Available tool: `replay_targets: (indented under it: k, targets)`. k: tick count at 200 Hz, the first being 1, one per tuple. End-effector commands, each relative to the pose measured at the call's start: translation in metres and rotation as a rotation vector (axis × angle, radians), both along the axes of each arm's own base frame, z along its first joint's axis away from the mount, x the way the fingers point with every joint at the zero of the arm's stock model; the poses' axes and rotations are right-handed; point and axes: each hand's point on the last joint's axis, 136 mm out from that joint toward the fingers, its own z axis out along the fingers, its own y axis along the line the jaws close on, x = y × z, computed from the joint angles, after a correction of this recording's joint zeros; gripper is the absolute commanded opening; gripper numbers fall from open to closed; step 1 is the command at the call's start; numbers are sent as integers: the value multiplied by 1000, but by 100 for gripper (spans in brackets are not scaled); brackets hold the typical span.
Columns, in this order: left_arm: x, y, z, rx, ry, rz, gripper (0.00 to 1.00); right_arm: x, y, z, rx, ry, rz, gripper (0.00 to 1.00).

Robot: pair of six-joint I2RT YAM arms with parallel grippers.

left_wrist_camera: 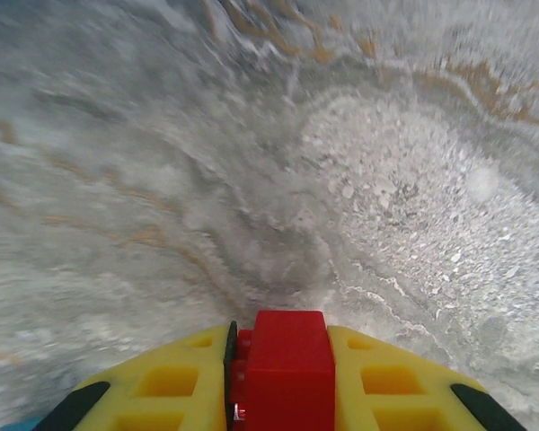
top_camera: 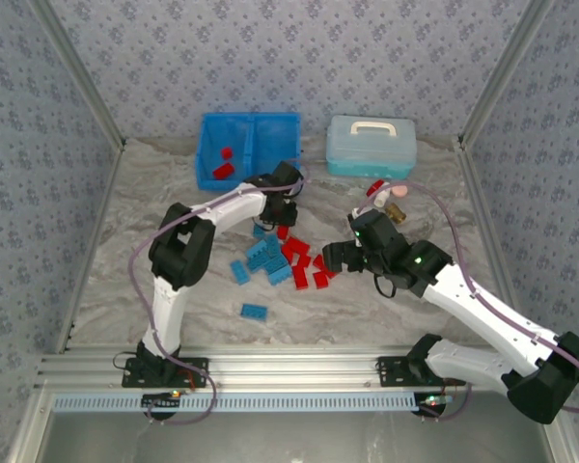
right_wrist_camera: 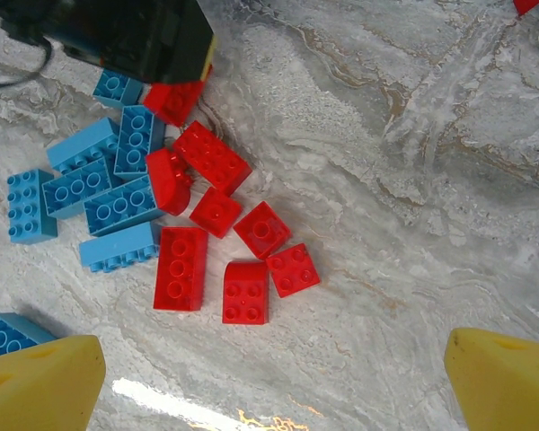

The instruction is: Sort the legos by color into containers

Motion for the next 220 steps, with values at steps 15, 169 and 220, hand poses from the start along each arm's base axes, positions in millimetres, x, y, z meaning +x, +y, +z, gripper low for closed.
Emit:
replay_targets:
  k: [15,169,220]
  targets:
    - [57,63,129,-35,-299,171,20,6,3,14,14,-36,-7,100]
    - [233,172,98,38,-415,313,24,18,11,-6,-49,11,-7,100]
    - [227,166,86,-6,-365,330,45,16,5,-13,-79,21,-8,100]
